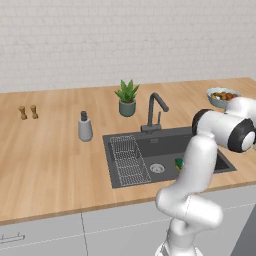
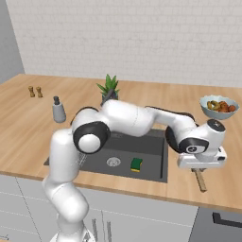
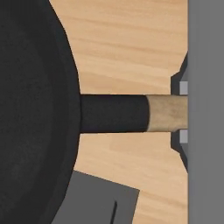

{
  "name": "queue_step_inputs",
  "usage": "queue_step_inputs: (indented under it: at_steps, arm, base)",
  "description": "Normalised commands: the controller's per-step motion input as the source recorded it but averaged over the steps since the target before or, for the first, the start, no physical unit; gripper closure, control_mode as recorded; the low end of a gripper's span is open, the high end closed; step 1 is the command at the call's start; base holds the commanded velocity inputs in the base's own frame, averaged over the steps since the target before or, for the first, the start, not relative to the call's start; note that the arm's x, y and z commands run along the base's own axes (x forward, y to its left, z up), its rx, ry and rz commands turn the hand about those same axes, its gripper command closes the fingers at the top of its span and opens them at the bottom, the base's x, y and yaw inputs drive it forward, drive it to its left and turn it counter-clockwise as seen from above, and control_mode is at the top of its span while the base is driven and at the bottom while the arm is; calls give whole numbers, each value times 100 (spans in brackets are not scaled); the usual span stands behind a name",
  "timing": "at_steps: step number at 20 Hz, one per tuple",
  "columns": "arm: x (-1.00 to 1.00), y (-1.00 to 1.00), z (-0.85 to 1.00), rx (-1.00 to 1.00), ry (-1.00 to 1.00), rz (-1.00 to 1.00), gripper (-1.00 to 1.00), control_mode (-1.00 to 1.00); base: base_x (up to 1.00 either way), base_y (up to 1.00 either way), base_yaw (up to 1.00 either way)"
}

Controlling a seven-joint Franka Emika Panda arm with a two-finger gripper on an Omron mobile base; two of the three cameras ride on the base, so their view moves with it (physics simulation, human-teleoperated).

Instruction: Pick the pan and sponge and place them into the sink. Then turn on the water.

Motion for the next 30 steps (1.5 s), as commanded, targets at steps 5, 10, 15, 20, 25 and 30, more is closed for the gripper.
queue_step_inputs:
  at_steps: [5, 10, 15, 20, 25, 30]
  arm:
    - [1, 71, 0, -3, 0, 8, 100, -100]
    - [22, 64, 0, -4, 0, 9, 100, -100]
    - [31, 29, 1, 0, 0, 13, 100, -100]
    - [33, 14, 3, -1, 12, 16, 100, -100]
    - [40, 21, 0, -1, 5, 18, 100, -100]
    - [39, 12, 0, 0, 0, 19, 100, -100]
  base:
    - [0, 0, 0]
    - [0, 0, 0]
    - [0, 0, 0]
    - [0, 0, 0]
    - [0, 0, 0]
    - [0, 0, 0]
